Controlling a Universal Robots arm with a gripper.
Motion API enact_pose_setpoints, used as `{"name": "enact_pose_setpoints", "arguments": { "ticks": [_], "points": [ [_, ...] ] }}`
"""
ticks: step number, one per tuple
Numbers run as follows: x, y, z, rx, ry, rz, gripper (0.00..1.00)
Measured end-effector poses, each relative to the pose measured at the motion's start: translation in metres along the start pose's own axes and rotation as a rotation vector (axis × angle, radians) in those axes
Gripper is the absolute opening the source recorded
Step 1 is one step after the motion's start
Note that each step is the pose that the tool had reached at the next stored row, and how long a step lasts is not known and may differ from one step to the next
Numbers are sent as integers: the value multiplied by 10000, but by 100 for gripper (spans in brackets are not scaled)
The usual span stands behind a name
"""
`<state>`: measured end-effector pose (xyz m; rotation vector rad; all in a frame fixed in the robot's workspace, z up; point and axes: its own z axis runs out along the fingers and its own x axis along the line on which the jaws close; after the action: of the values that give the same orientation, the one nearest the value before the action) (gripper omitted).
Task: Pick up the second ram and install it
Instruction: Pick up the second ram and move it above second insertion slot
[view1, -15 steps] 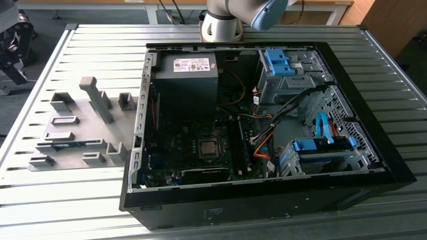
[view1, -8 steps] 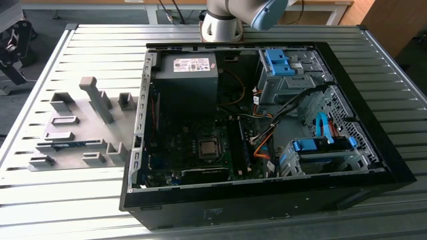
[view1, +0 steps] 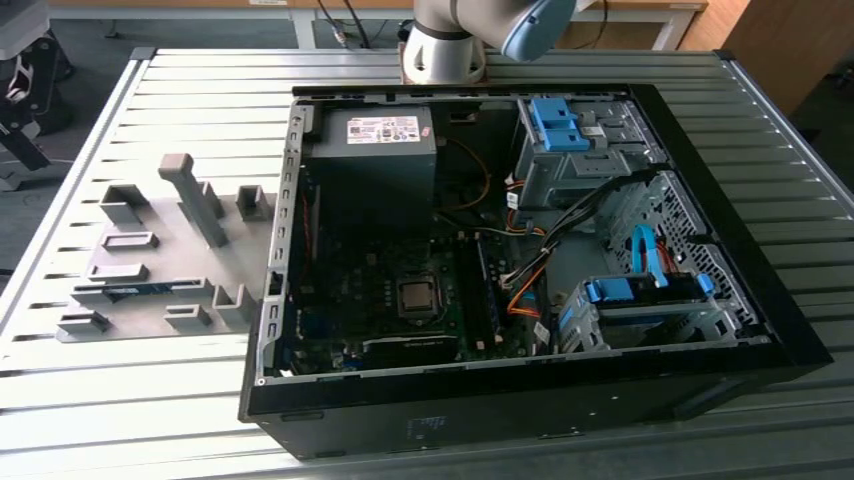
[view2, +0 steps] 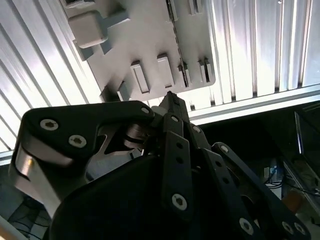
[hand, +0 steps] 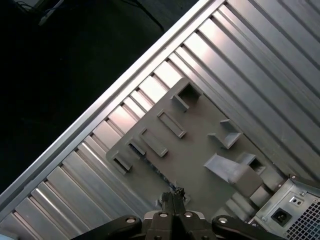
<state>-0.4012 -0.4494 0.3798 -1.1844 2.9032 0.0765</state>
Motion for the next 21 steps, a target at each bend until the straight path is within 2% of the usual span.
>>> {"name": "enact_pose_setpoints", "arguments": {
  "ticks": [9,21],
  "points": [
    [9,8,4,-31,58,-1329,11],
    [10,8,16,-79,147,-3414,11]
  ]
}}
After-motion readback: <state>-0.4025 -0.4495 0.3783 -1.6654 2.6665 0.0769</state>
